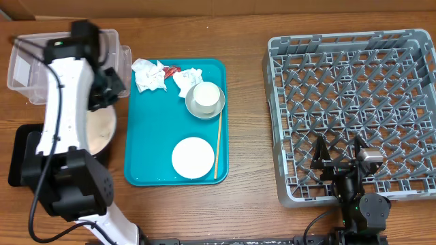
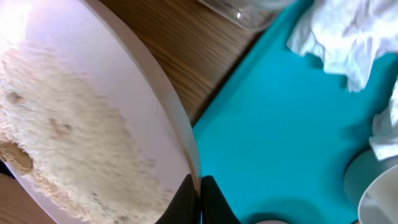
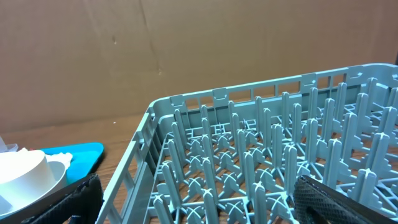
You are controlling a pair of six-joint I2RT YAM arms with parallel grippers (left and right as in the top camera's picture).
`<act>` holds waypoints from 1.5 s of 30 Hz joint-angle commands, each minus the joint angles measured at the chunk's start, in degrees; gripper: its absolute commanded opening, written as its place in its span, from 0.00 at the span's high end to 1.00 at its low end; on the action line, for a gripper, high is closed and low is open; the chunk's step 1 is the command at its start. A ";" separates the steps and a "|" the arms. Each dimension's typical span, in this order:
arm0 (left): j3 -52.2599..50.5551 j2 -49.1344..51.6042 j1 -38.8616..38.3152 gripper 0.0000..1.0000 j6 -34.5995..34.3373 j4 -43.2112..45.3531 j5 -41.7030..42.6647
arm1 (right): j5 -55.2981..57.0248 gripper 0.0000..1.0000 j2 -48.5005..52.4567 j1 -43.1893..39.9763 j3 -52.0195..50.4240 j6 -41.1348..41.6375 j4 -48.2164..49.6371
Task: Sort waste into correct bins and load items into the dishwasher
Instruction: 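Lift the pink plate and tip the rice onto the black tray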
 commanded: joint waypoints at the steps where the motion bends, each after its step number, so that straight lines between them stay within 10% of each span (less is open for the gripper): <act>1: 1.29 -1.55 4.22 0.96 2.12 1.03 5.81 | 0.57 0.00 -0.50 -0.35 -0.59 -0.35 0.33; 29: -1.03 -1.03 40.54 0.96 19.12 1.11 58.84 | 0.57 0.00 -0.50 -0.35 -0.59 -0.35 0.33; 45: -1.03 -0.70 45.62 0.96 19.10 2.99 60.50 | 0.57 0.00 -0.50 -0.35 -0.59 -0.35 0.33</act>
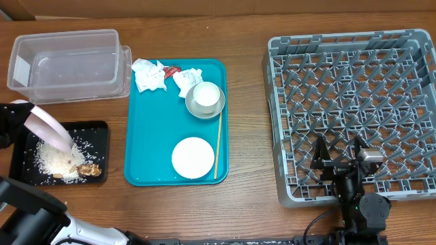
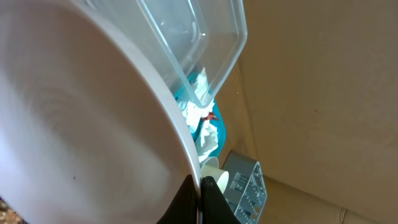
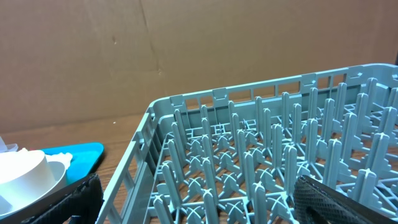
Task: Sort waste into correct bins and load items into the dishwasher
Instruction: 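Lift the pink plate and tip the rice onto the black tray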
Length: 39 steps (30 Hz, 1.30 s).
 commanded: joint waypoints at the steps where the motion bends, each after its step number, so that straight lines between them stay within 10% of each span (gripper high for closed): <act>1: -0.22 -0.70 0.46 0.96 1.36 0.52 0.72 | 0.55 0.00 -0.50 -0.35 -0.59 -0.35 0.33; 14: -0.22 -0.70 0.72 0.96 -3.65 -2.69 -4.31 | 0.55 0.00 -0.50 -0.35 -0.59 -0.35 0.33; 21: -0.20 -1.16 -0.46 0.96 10.95 -13.68 14.91 | 0.55 0.00 -0.50 -0.35 -0.59 -0.35 0.33; 39: -0.20 -12.20 -26.38 0.96 10.58 -17.42 -8.57 | 0.55 0.00 -0.50 -0.35 -0.59 -0.35 0.33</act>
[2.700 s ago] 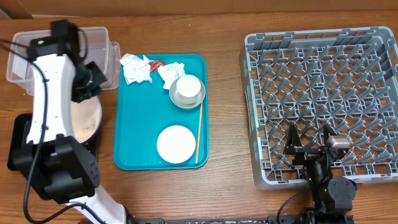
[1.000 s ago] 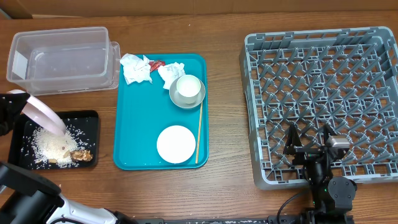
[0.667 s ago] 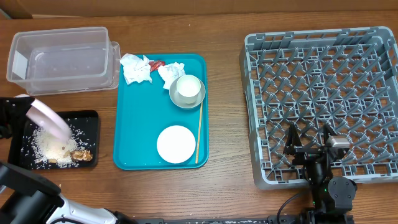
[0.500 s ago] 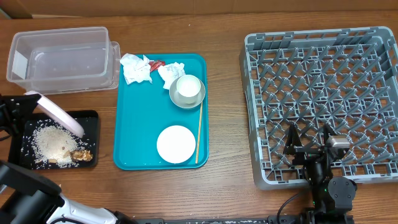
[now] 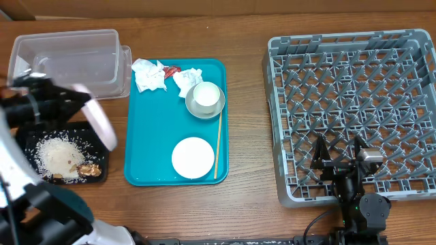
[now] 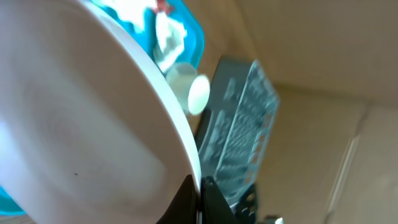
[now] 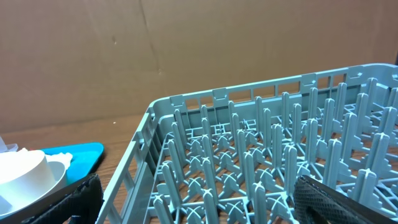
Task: Sort waste into correct bins and load items into the dishwasher
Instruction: 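Lift the pink plate and tip the rice onto the black tray, then lower the emptied pink plate back onto the teal tray and release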
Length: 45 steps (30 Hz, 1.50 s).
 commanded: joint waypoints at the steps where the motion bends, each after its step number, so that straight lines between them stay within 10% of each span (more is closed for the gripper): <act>1: -0.20 -4.09 -10.19 0.96 -2.75 1.18 -11.34 | 0.55 0.00 -0.50 -0.37 -0.59 -0.37 0.33; 10: -0.22 -1.79 -34.97 0.96 -18.21 7.19 -36.87 | 0.55 0.00 -0.50 -0.37 -0.59 -0.37 0.33; 20: -0.22 5.86 -52.06 0.96 -26.82 13.40 -47.15 | 0.55 0.00 -0.50 -0.37 -0.59 -0.37 0.33; 45: -0.22 17.66 -54.66 0.90 -31.12 15.91 -52.59 | 0.55 0.00 -0.50 -0.37 -0.59 -0.37 0.33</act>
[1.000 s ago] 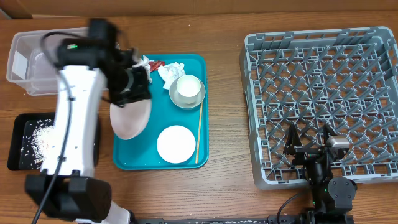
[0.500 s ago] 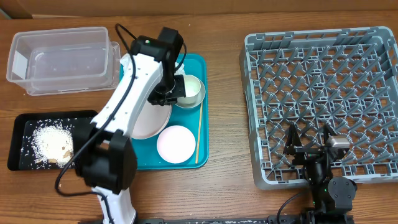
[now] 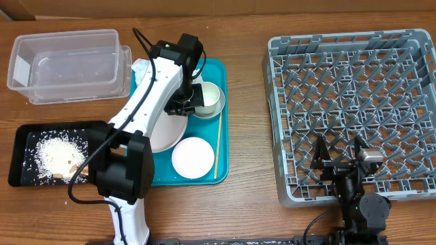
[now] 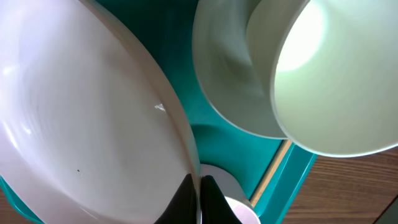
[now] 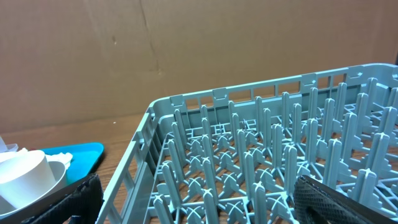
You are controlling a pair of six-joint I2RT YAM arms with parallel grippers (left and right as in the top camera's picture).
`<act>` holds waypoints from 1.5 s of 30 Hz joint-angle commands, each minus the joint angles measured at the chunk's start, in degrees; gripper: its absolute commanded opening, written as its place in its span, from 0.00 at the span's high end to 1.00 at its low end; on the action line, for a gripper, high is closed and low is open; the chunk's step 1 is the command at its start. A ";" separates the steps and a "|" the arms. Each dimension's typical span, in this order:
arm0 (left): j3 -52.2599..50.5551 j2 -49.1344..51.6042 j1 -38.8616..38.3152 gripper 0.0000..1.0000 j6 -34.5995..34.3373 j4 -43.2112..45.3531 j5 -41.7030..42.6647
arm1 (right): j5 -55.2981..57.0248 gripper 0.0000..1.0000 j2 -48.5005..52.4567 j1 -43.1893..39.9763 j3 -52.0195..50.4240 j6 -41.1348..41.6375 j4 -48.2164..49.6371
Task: Sort waste into correct bins and load items into the dishwasher
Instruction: 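Lower the emptied pink plate back onto the teal tray and release, then grasp the crumpled white tissue on the teal tray with the left gripper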
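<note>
My left gripper (image 3: 178, 107) is shut on the rim of an empty white plate (image 3: 163, 135), which it holds tilted over the teal tray (image 3: 139, 173). In the left wrist view the plate (image 4: 81, 124) fills the left side, with my gripper (image 4: 200, 186) pinching its edge. Right beside it a white cup (image 3: 208, 95) stands in a grey bowl (image 4: 227, 81). A small white plate (image 3: 192, 157) and a chopstick (image 3: 218, 146) lie on the tray. My right gripper (image 3: 338, 158) rests open at the near edge of the grey dish rack (image 3: 354, 61), holding nothing.
A black tray (image 3: 27, 136) holding rice and scraps lies at the front left. A clear plastic bin (image 3: 68, 64) stands at the back left. Crumpled napkins (image 3: 142, 67) on the tray's far end are partly hidden by my left arm.
My left gripper, still shut on the empty plate, has moved right from above the black tray to over the teal tray next to the bowl. The right arm has not moved.
First my left gripper held the plate, loaded with rice, over the black tray. Then the plate stood tilted at the far left, with the rice lying in the black tray. Later the empty plate was near the tray's right end, and now it is over the teal tray.
</note>
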 commanded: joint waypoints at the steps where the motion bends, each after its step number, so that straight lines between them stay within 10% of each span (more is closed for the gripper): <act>1: -0.22 0.42 -0.22 0.79 -1.25 -0.66 0.07 | 0.55 0.00 -0.50 -0.35 -0.59 -0.35 0.33; 19: 9.90 0.39 1.99 0.73 -1.05 -1.90 -1.09 | 0.55 0.00 -0.50 -0.35 -0.59 -0.35 0.33; 23: 14.71 0.39 4.26 0.42 -3.06 3.52 -2.01 | 0.55 0.00 -0.50 -0.35 -0.59 -0.35 0.33; 30: 14.91 1.84 7.04 0.24 -14.16 12.04 -1.77 | 0.55 0.00 -0.50 -0.35 -0.59 -0.35 0.33; 45: 14.91 13.94 6.67 0.26 -8.41 13.86 2.62 | 0.55 0.00 -0.50 -0.35 -0.59 -0.35 0.33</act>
